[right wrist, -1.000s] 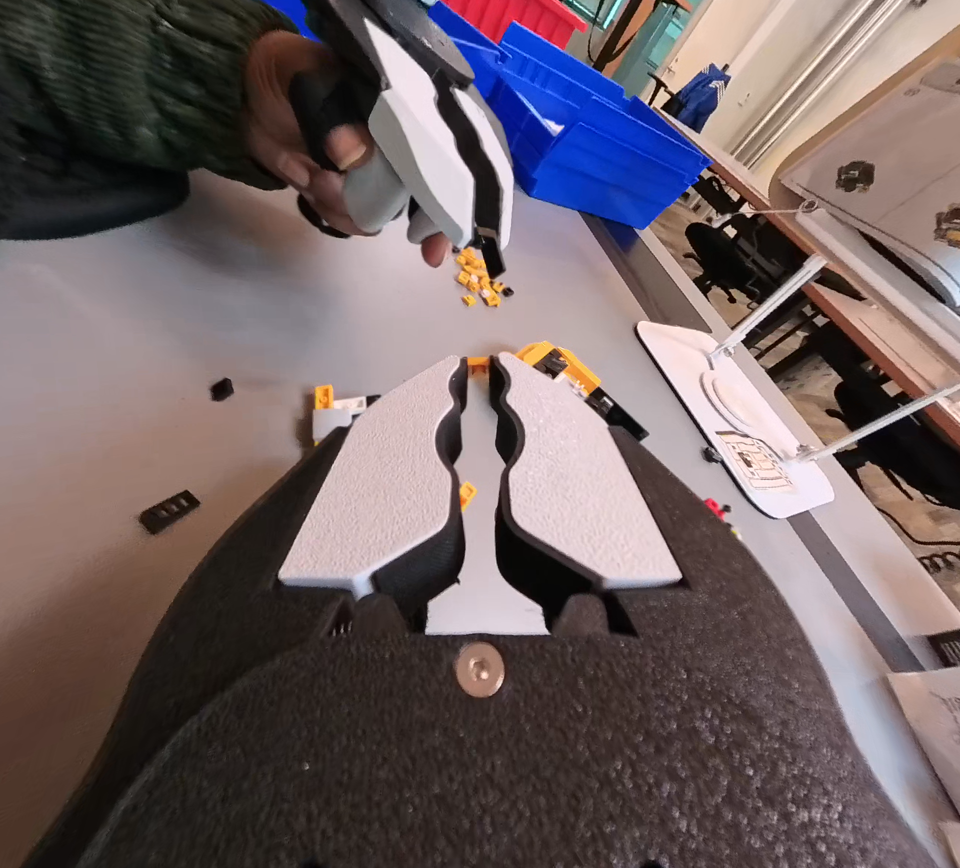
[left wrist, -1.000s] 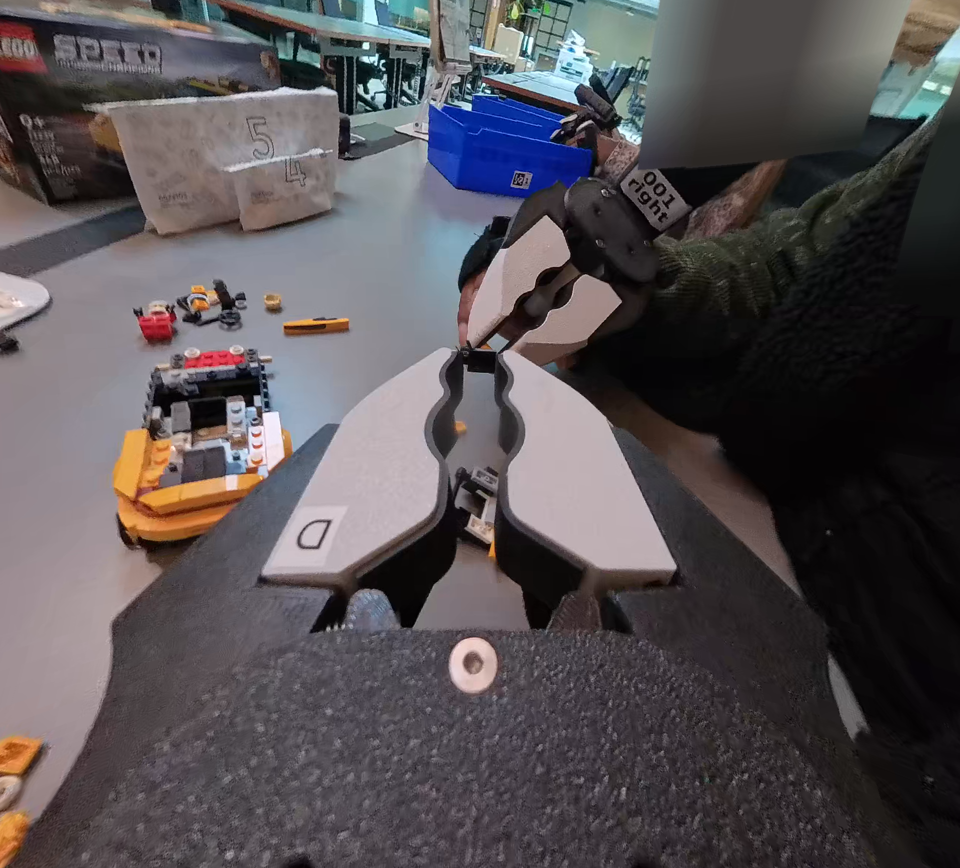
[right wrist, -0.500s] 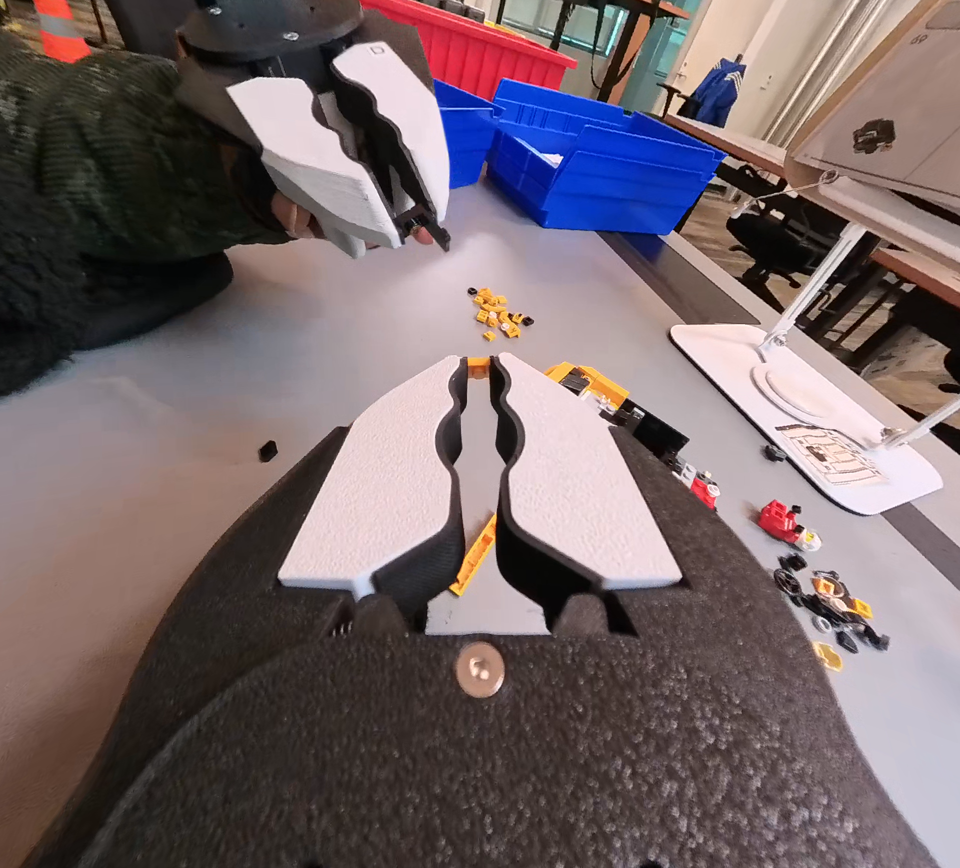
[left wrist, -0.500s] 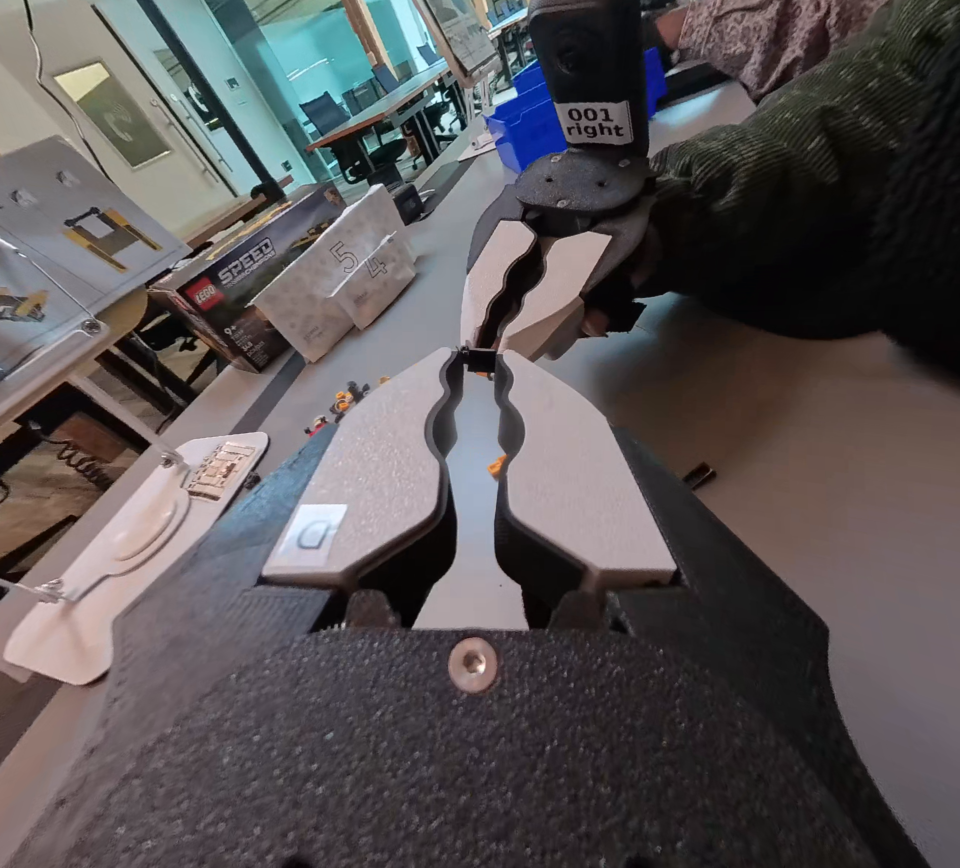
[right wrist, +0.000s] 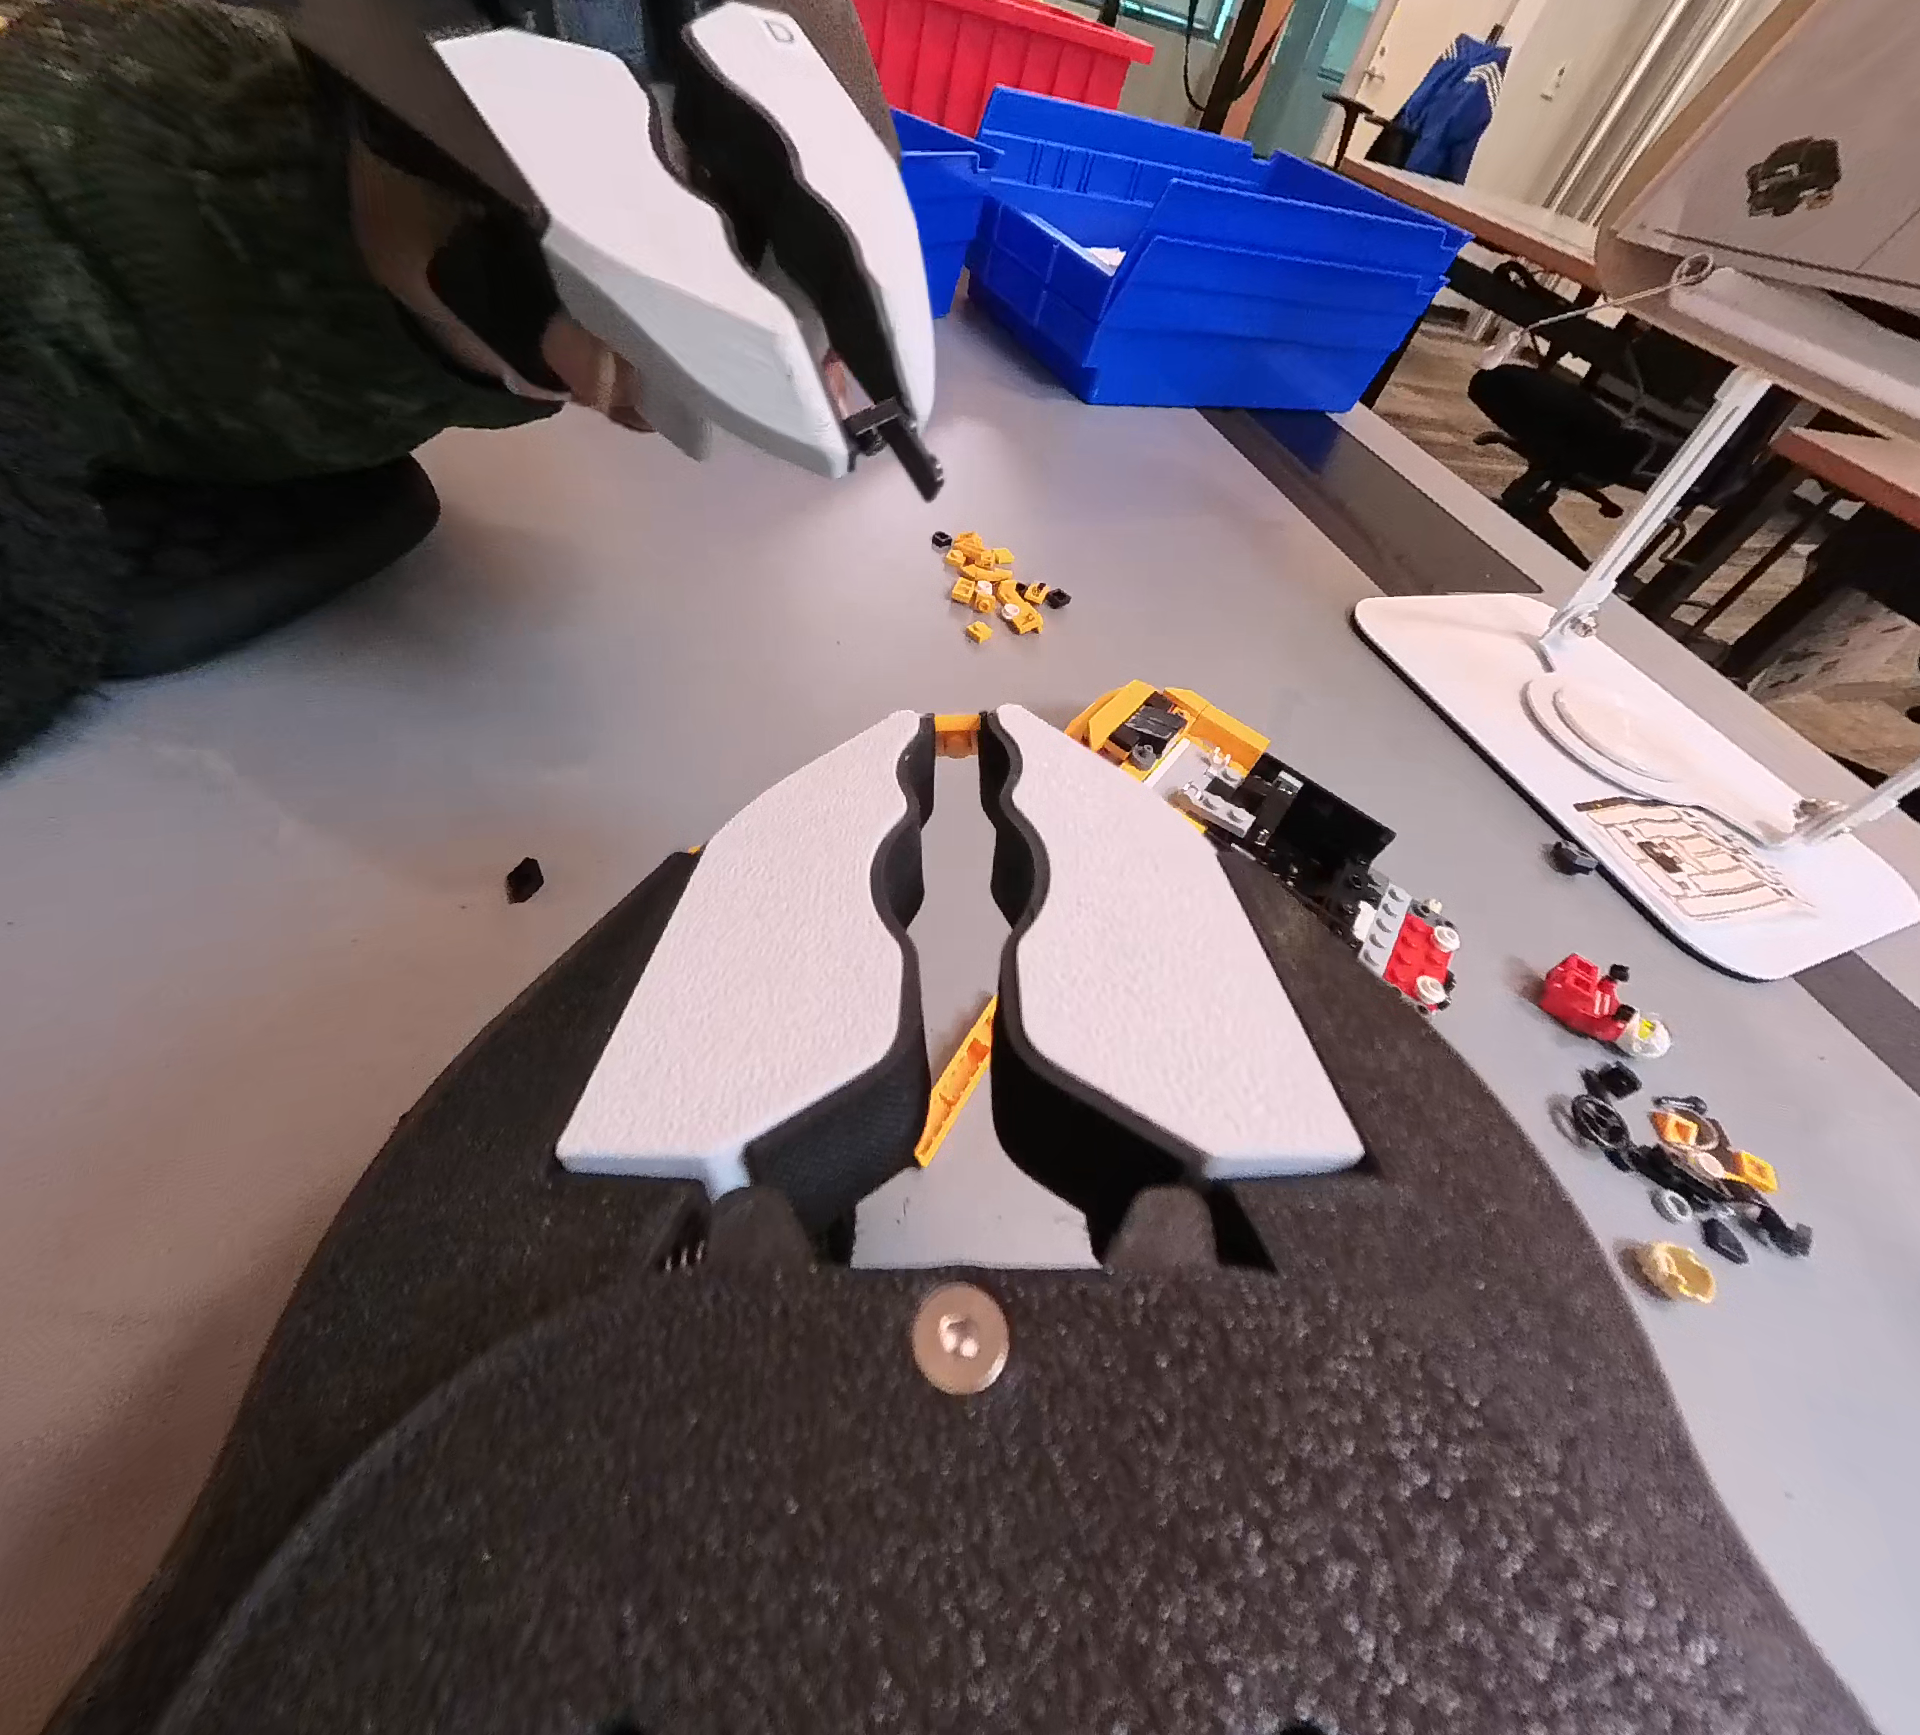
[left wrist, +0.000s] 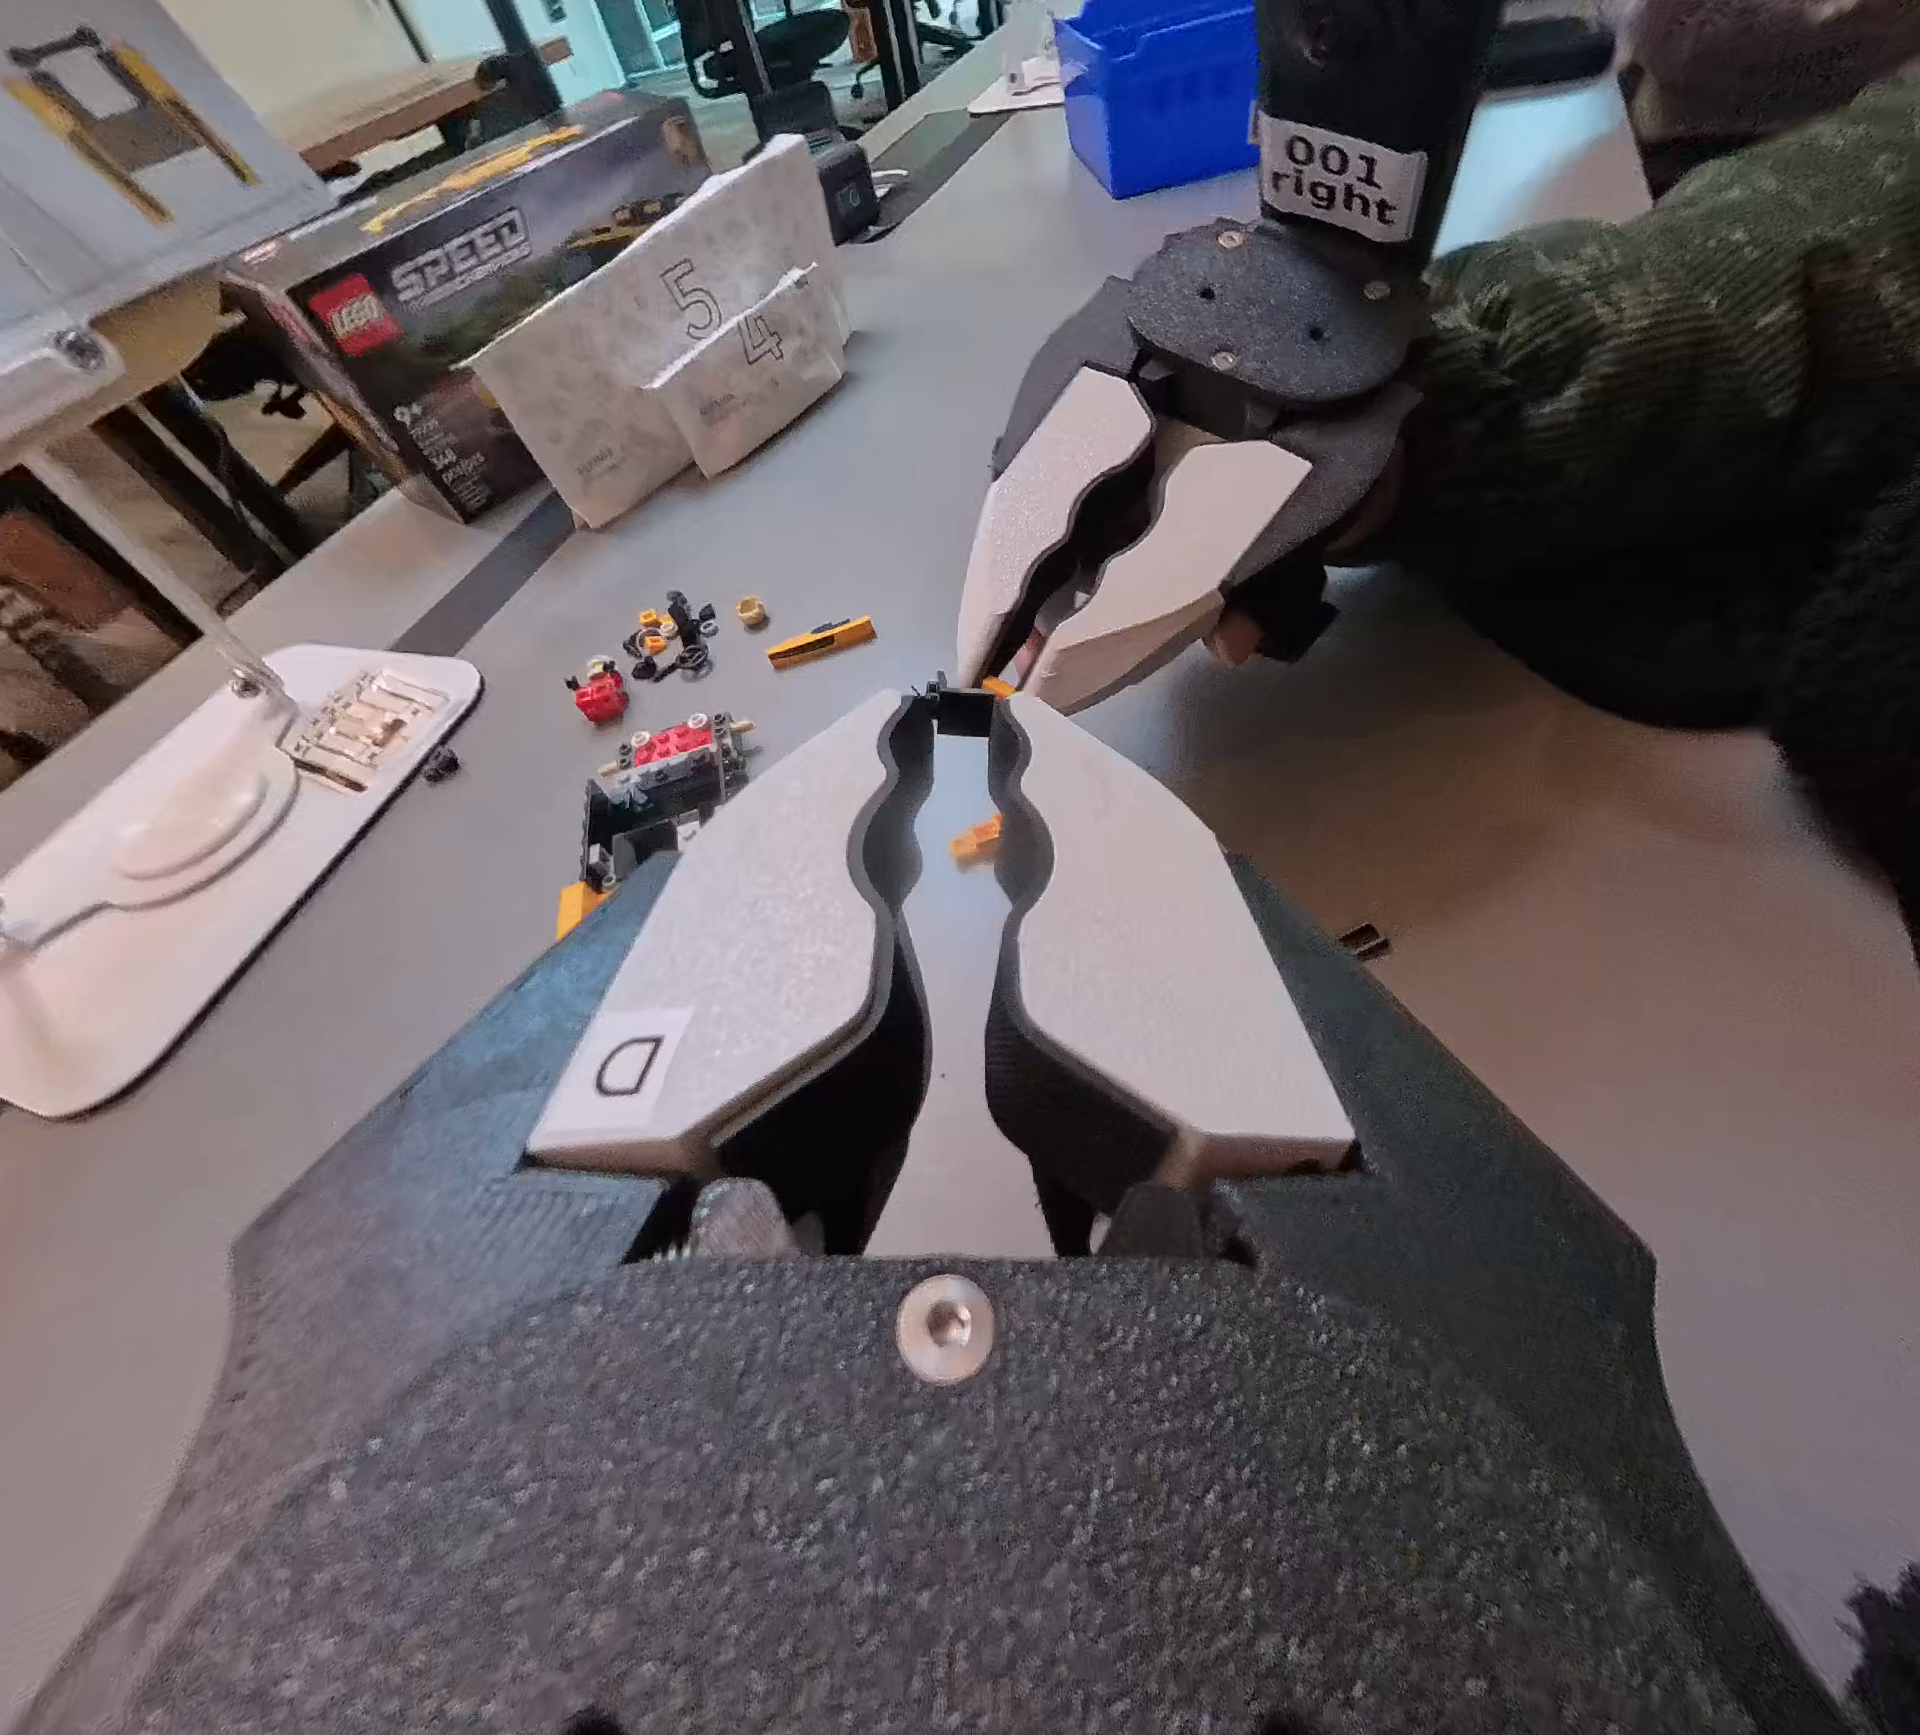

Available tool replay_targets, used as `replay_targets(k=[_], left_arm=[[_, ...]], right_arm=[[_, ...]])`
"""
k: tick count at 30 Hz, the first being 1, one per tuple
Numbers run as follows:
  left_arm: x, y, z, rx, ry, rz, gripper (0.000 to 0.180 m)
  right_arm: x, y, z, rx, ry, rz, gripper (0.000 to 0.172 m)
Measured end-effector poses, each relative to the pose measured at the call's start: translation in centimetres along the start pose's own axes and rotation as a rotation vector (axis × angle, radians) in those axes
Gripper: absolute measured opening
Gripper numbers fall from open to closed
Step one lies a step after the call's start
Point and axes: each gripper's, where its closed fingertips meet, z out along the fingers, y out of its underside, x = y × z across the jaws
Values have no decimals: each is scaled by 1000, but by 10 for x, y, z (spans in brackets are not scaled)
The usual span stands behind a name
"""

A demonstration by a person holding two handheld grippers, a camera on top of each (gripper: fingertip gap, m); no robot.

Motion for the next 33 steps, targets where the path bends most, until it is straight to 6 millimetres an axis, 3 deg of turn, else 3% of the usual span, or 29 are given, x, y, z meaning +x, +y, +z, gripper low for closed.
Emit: replay_targets(k=[8, 16, 23, 28, 33], left_arm=[[-18, -7, -9, 27, -29, -145, 12], [-43, -18, -33, 85, -105, -214, 12], [-67, 4, -60, -36, -236, -375, 12], [-70, 9, -77, 5, -222, -499, 11], [-75, 31, -74, 6, -199, -616, 11]], right_arm=[[4, -3, -3, 18, 9, 33, 8], [12, -13, -9, 59, 46, 38, 8], [16, -13, -11, 69, 57, 77, 8], [16, -10, -9, 63, 47, 100, 8], [4, -33, -8, 125, 33, 73, 8]])
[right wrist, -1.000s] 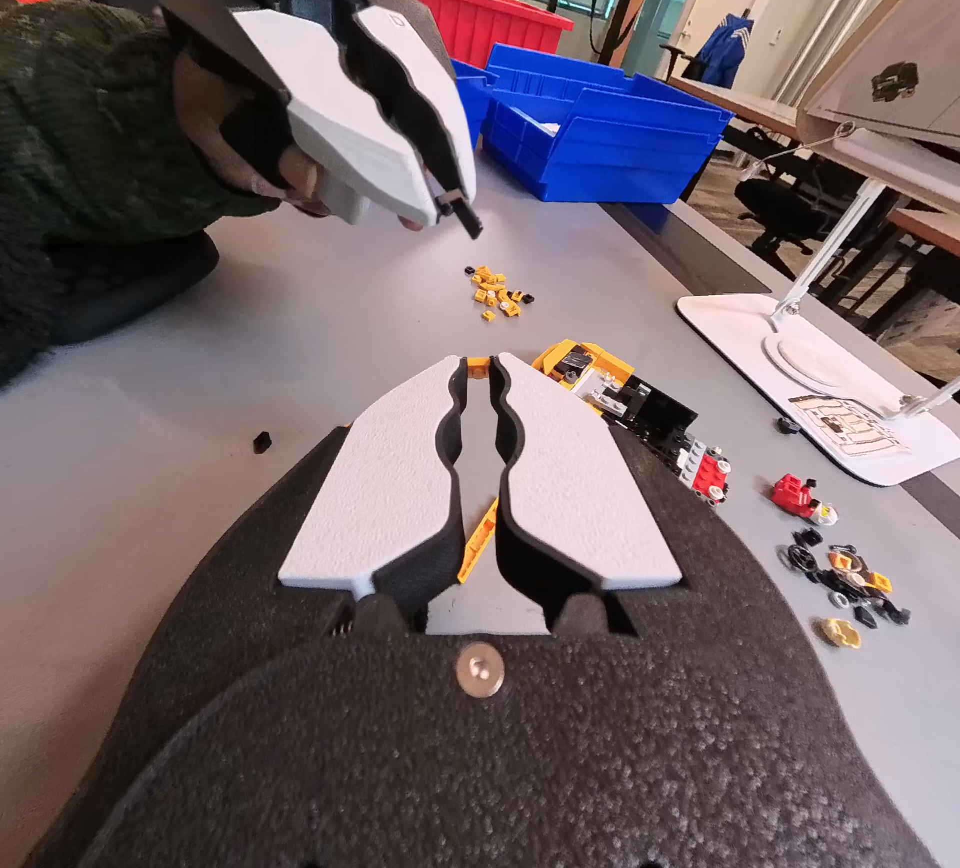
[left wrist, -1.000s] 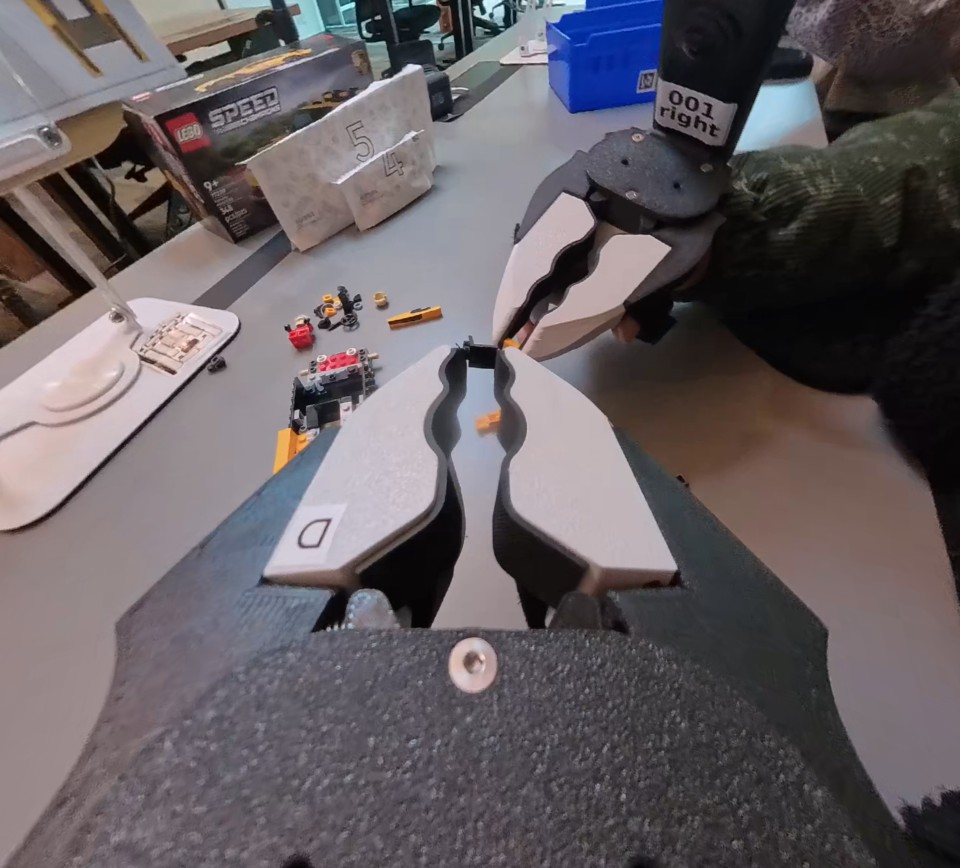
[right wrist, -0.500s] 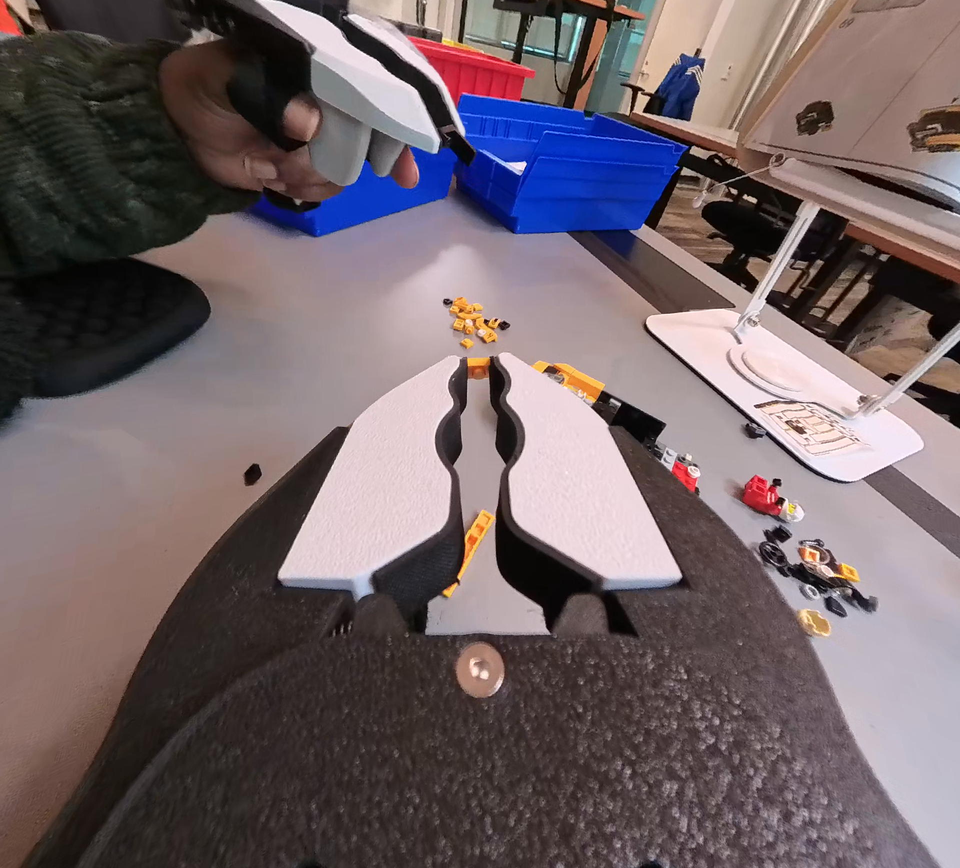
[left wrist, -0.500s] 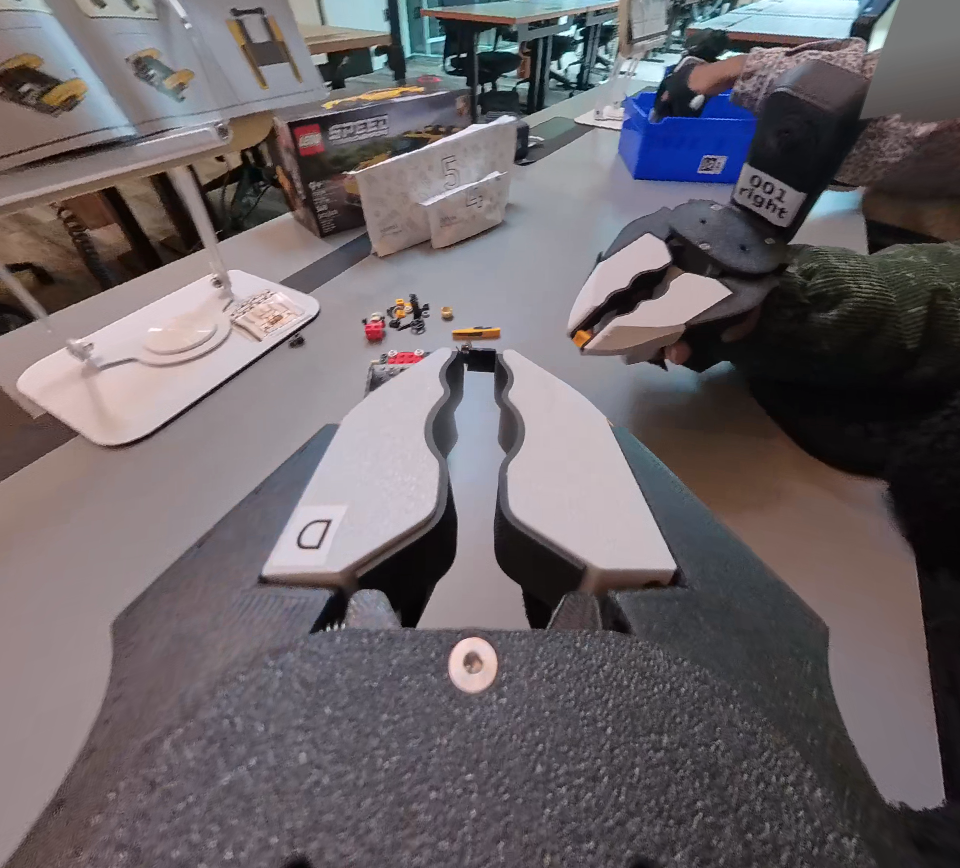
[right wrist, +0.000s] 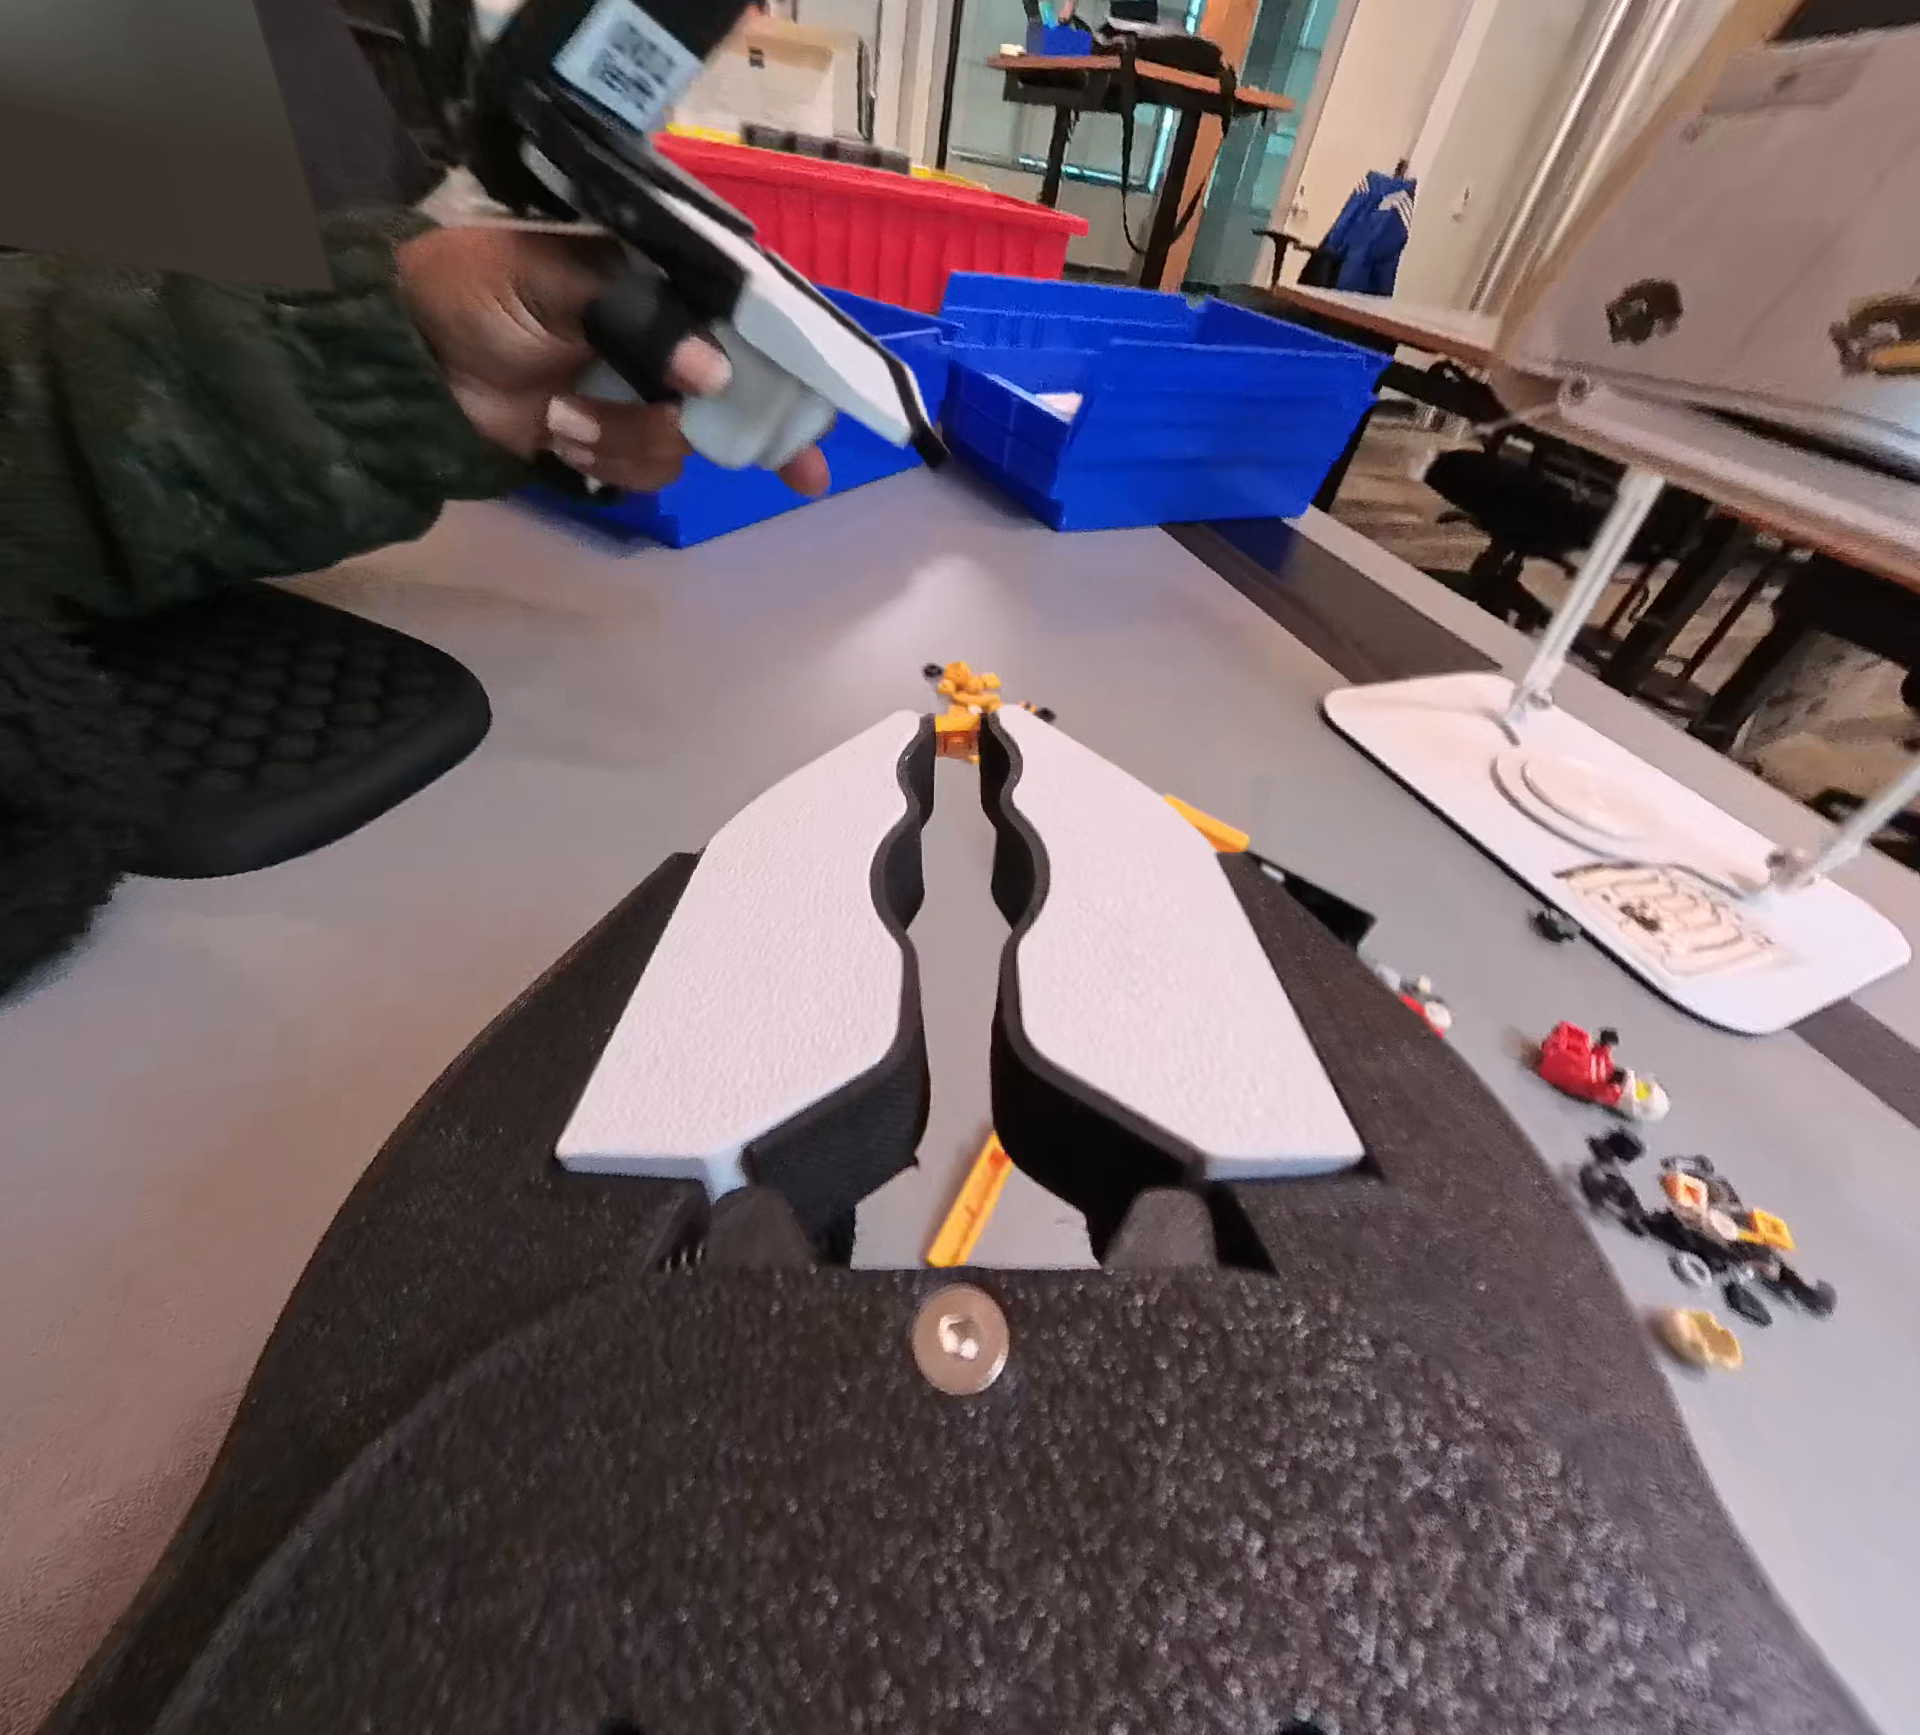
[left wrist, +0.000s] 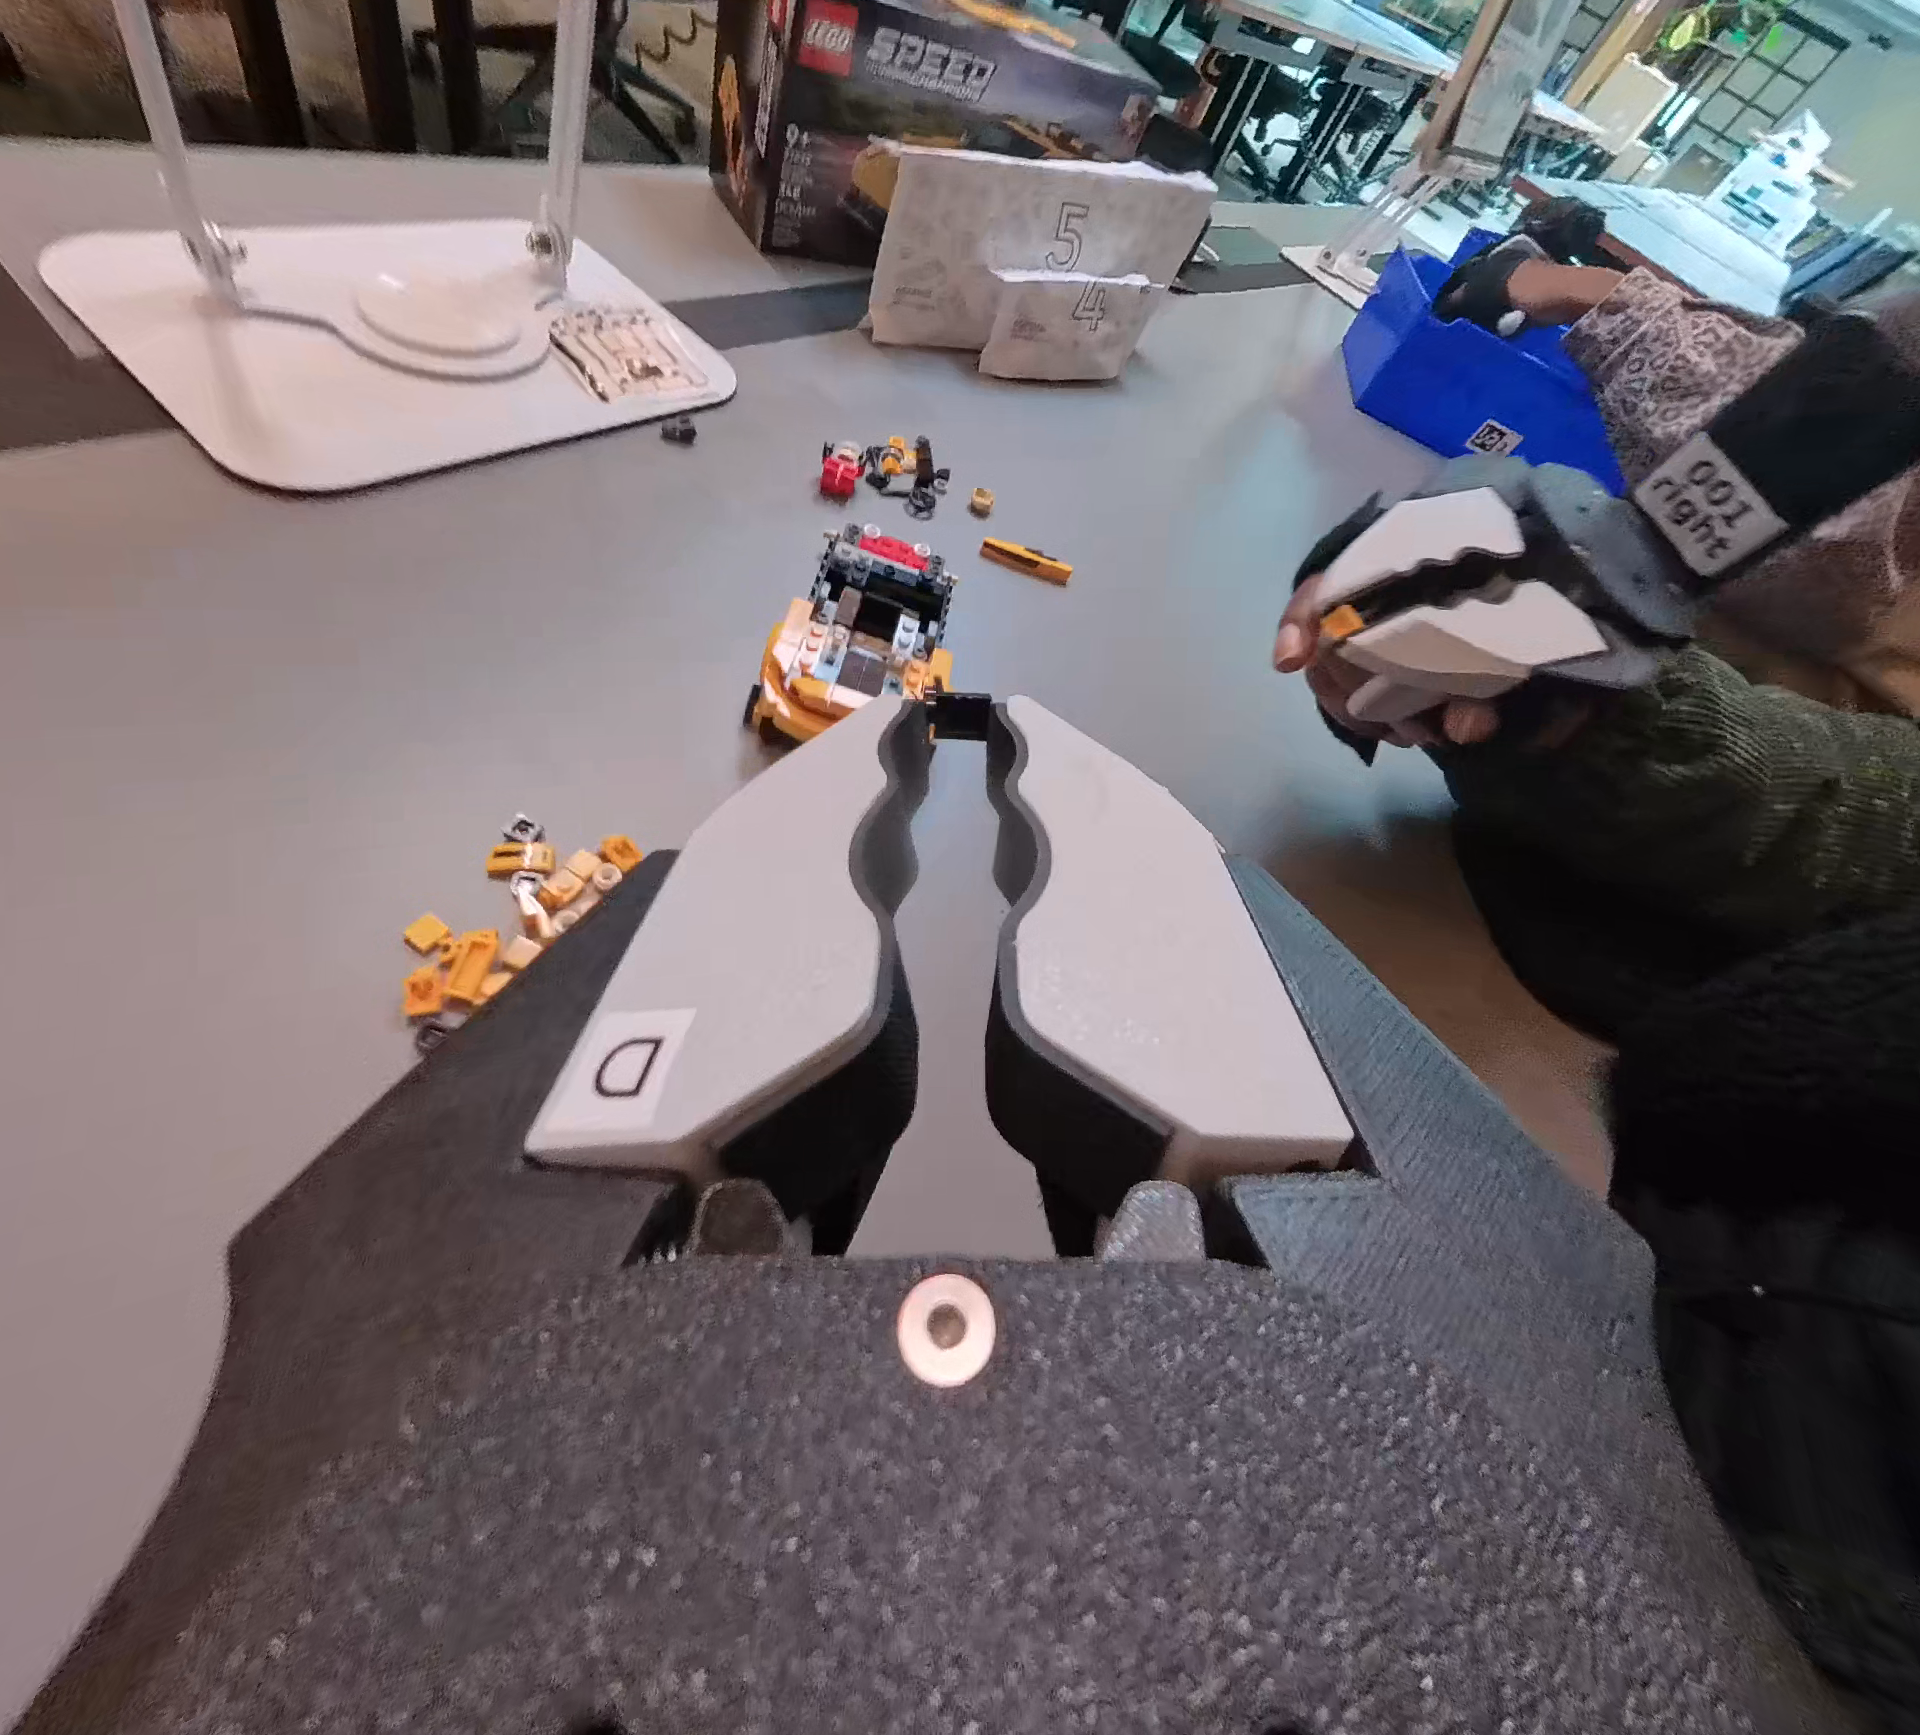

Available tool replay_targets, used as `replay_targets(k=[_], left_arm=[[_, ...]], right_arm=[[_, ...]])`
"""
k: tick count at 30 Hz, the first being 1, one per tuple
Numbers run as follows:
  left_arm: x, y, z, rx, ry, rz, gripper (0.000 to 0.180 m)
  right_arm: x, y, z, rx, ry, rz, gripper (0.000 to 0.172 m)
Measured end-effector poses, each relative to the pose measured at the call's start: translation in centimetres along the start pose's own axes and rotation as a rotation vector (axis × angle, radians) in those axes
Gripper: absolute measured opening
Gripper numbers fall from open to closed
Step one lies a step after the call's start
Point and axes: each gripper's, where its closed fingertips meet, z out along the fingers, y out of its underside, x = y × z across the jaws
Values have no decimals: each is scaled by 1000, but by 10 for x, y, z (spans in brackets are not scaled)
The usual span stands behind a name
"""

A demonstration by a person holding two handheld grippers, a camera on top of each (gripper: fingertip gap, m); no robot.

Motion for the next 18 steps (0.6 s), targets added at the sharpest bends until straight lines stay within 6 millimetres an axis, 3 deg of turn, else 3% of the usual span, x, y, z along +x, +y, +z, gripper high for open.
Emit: replay_targets(k=[4, 8, 12, 18], left_arm=[[-19, 12, 10, -13, -51, -61, 12], [-31, 32, 18, -93, -93, -31, 12], [-20, 38, 25, -100, -19, -62, 11], [2, 31, 28, -55, 131, -132, 12]], right_arm=[[-17, -5, 5, -19, -31, -25, 8], [-27, -7, 16, -72, -42, 91, 8], [-40, -6, 42, -167, -13, 144, 8], [-60, 5, 82, -277, -90, 256, 8]])
